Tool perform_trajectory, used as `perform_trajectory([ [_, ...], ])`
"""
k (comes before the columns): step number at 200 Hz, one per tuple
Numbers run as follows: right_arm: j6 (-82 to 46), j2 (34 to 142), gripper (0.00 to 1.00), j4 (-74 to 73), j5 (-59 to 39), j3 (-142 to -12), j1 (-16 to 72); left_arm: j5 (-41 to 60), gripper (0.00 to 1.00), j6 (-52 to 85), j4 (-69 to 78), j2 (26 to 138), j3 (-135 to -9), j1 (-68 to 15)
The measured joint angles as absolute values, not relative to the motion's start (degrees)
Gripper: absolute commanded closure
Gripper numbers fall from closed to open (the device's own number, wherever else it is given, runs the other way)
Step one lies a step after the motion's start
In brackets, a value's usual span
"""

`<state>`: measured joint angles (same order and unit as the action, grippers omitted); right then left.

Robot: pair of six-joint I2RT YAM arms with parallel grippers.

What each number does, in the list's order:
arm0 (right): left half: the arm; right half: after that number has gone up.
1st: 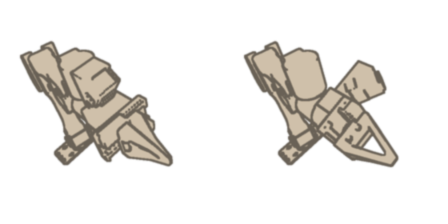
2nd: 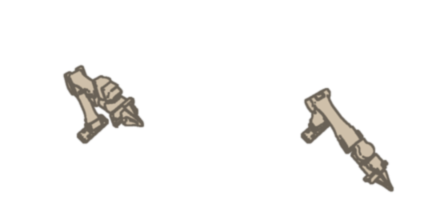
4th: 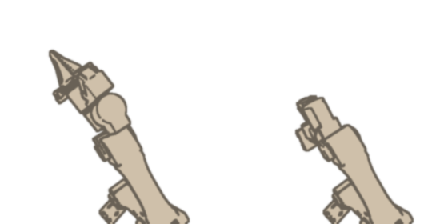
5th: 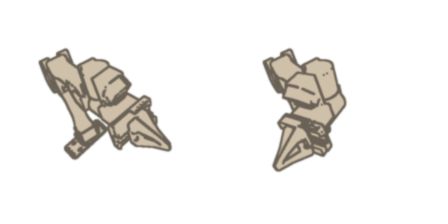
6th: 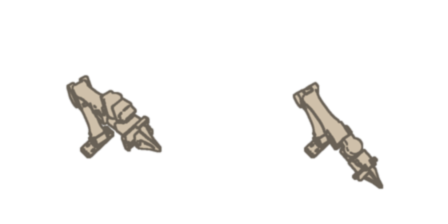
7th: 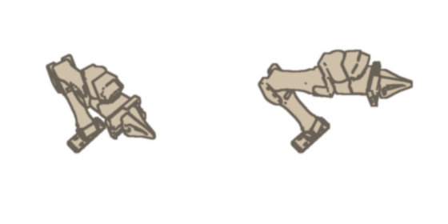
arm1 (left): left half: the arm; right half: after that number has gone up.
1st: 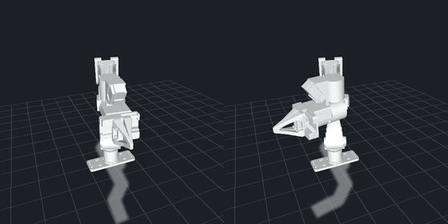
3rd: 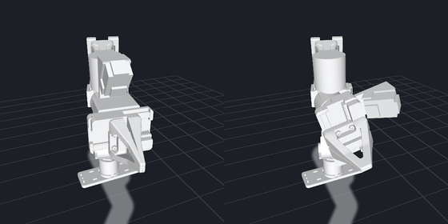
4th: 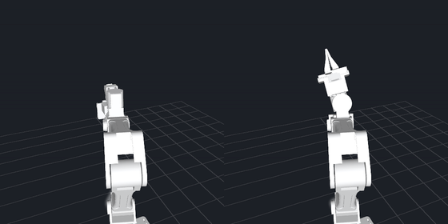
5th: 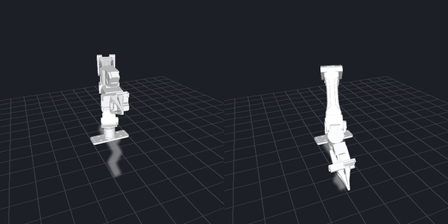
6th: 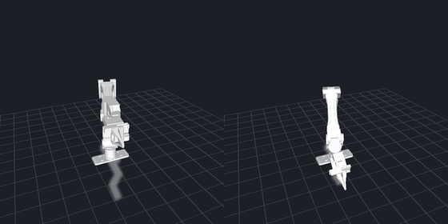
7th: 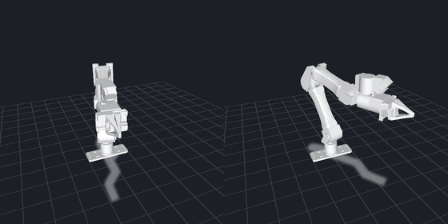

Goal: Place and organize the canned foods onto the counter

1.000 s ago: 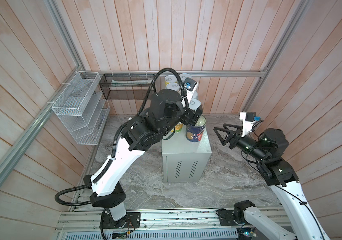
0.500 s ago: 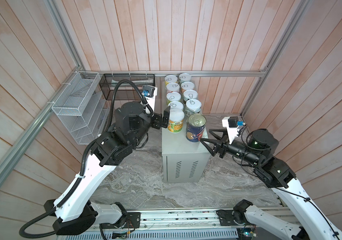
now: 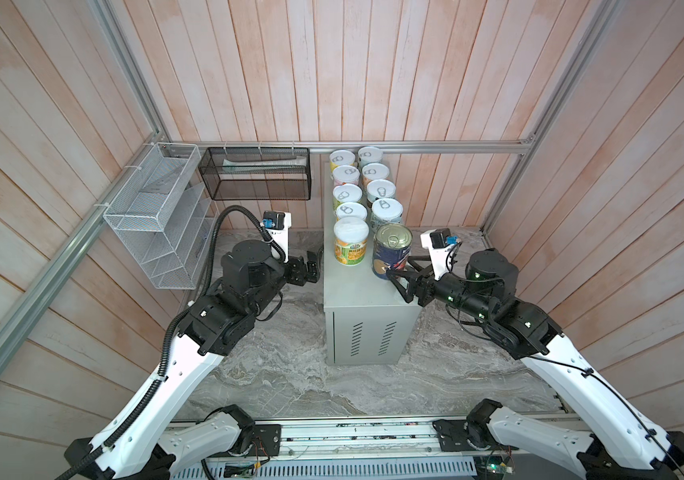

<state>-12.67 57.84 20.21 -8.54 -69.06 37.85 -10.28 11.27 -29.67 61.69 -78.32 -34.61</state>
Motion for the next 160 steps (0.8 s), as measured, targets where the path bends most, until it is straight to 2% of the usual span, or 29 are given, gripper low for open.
perform_trajectory([
  [160, -13.02, 62.72, 0.3, 15.18, -4.93, -71.94, 37.85, -4.03, 0.02, 12.27, -27.51, 62.63, -75.92, -30.26],
])
